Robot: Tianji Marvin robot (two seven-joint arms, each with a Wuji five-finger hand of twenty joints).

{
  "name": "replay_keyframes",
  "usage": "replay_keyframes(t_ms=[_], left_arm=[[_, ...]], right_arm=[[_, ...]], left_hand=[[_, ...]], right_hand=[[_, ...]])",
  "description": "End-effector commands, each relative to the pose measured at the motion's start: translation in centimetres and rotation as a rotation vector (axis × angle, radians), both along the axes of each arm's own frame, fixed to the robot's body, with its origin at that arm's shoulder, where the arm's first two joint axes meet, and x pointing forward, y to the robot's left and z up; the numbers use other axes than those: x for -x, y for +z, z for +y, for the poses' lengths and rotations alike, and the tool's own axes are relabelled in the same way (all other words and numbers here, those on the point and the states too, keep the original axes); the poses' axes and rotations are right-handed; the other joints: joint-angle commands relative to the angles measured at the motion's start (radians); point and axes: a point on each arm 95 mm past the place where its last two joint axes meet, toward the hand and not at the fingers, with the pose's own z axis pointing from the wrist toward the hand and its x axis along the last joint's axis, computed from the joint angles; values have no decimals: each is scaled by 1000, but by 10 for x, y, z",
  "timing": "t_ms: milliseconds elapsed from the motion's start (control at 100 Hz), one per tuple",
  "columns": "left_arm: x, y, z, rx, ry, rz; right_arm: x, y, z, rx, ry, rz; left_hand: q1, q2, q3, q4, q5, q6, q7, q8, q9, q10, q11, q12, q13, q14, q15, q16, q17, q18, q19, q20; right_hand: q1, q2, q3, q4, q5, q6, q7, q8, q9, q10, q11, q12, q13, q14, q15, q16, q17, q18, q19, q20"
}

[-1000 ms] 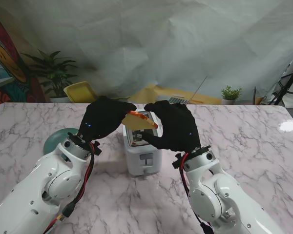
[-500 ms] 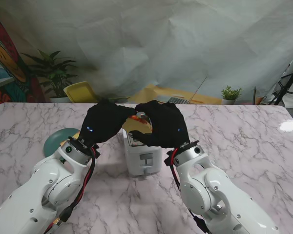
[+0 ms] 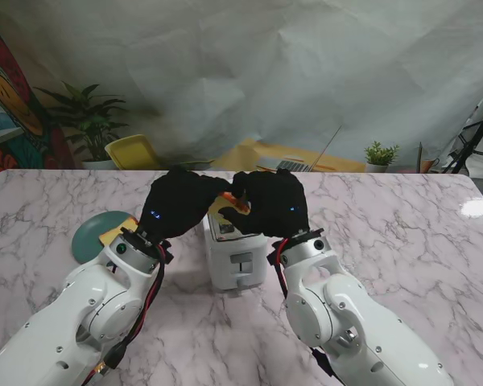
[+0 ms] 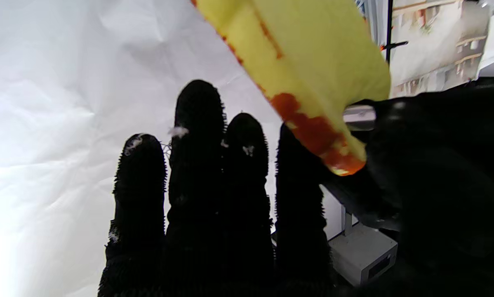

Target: Toast the toast slices

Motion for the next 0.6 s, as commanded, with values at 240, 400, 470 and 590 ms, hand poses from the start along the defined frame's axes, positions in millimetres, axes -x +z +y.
replay_keyframes(t_ms=[240,400,470,590], left_arm=[[2,2,-7,29,-17,28],[2,0,-8,53,-8,33],[1,0,-8,66,2,20],[0,0,-7,76,17,9]], right_arm=[[-4,1,-4,-22,-45,-21],[-1,3,-9,-24,-47,2],[0,3,-10,-21,-45,11],[1,2,-12,-17,-42,28]], left_hand=[[78,0,-113,39,17,40,-12,-19,94,2,-22,-59,28,17,26,-74,25,-20,8,15],[55,0,-125,50,-34,68,-148,-51,101,-7,-46,-71,24,23,26,-97,26,-17,12,12],[44,-4,-145,51,-50,76,-191,-62,92,-10,-57,-62,7,25,28,-97,14,-20,11,12],[30,5,-205,60,-88,95,-262,-57,26,2,-89,-15,-34,32,29,-95,-19,-18,1,13]], right_hand=[[112,-77,152,-45,113,-122,121,-53,243,15,39,41,66,-95,455,139,195,-94,99,-39],[132,-65,168,-50,109,-132,112,-12,301,1,10,73,66,-120,536,172,220,-105,97,-70],[137,-59,170,-51,108,-131,108,1,310,-3,2,86,66,-123,548,179,223,-105,96,-75],[141,-48,172,-50,98,-131,111,20,317,-6,-2,103,67,-128,559,186,223,-105,97,-79]])
